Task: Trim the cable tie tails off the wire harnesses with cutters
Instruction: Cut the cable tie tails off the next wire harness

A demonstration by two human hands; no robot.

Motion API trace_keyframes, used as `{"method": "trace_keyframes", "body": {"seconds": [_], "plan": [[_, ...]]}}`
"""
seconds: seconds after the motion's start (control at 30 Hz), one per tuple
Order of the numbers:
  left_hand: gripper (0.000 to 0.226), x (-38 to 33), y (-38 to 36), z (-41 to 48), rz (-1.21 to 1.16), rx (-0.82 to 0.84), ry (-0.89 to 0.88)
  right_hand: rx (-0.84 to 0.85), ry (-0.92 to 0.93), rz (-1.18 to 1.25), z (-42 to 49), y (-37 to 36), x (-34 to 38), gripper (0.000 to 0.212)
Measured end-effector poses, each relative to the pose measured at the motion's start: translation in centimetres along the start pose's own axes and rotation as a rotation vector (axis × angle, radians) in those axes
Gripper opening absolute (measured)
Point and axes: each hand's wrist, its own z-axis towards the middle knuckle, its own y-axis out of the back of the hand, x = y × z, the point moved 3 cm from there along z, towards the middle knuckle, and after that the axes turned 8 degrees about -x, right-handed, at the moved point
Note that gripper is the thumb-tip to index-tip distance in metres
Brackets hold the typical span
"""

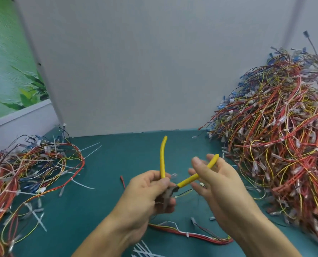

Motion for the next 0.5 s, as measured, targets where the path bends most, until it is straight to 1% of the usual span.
{"method": "trace_keyframes", "body": {"seconds": [0.03, 0.07, 0.13, 0.17, 0.2, 0.23, 0.27, 0.3, 0.33, 0.37, 0.4, 0.43, 0.47, 0.5], "plan": [[0.008, -0.1, 0.5, 0.2, 0.034, -0.025, 0.002, 0.005, 0.123, -0.25, -0.3, 0.5, 0.4, 0.1], [0.008, -0.3, 1.0, 0.4, 0.071, -0.041, 0.006, 0.022, 0.324, -0.54, -0.8, 0.7, 0.8, 0.113], [0.009, -0.6, 1.5, 0.7, 0.159, -0.014, 0.02, 0.047, 0.826, -1.169, -1.5, 0.2, 1.0, 0.123], [0.01, -0.7, 1.5, 0.8, 0.223, 0.035, 0.024, 0.071, 0.971, -1.413, -1.6, -0.2, 0.8, 0.126], [0.011, -0.9, 1.4, 0.9, 0.301, 0.099, 0.017, 0.116, 1.035, -1.569, -1.6, -0.7, 0.4, 0.123], [0.012, -1.0, 1.2, 0.8, 0.38, 0.165, 0.003, 0.16, 1.077, -1.666, -1.6, -1.3, -0.2, 0.113], [0.013, -1.1, 1.0, 0.8, 0.446, 0.224, -0.011, 0.185, 1.114, -1.721, -1.6, -1.7, -0.6, 0.095], [0.014, -1.3, 0.8, 0.8, 0.484, 0.271, -0.014, 0.186, 1.147, -1.726, -1.6, -2.0, -0.7, 0.071], [0.018, -1.6, 0.7, 0.8, 0.496, 0.298, -0.005, 0.151, 1.185, -1.698, -1.5, -1.9, -0.7, 0.049], [0.023, -1.9, 1.0, 0.9, 0.499, 0.286, 0.014, 0.104, 1.201, -1.654, -1.4, -1.5, -0.8, 0.032], [0.031, -2.3, 1.6, 1.4, 0.504, 0.222, 0.029, 0.056, 1.164, -1.613, -1.2, -0.8, -0.8, 0.023], [0.038, -2.7, 2.5, 2.0, 0.535, 0.117, 0.026, 0.004, 1.076, -1.591, -0.9, 0.0, -0.6, 0.023], [0.042, -2.9, 3.6, 2.7, 0.622, 0.0, 0.004, -0.054, 0.943, -1.624, -0.7, 1.0, -0.3, 0.03], [0.046, -3.0, 4.7, 3.2, 0.783, -0.107, -0.028, -0.143, 0.782, -1.719, -0.4, 2.3, 0.2, 0.034]]}}
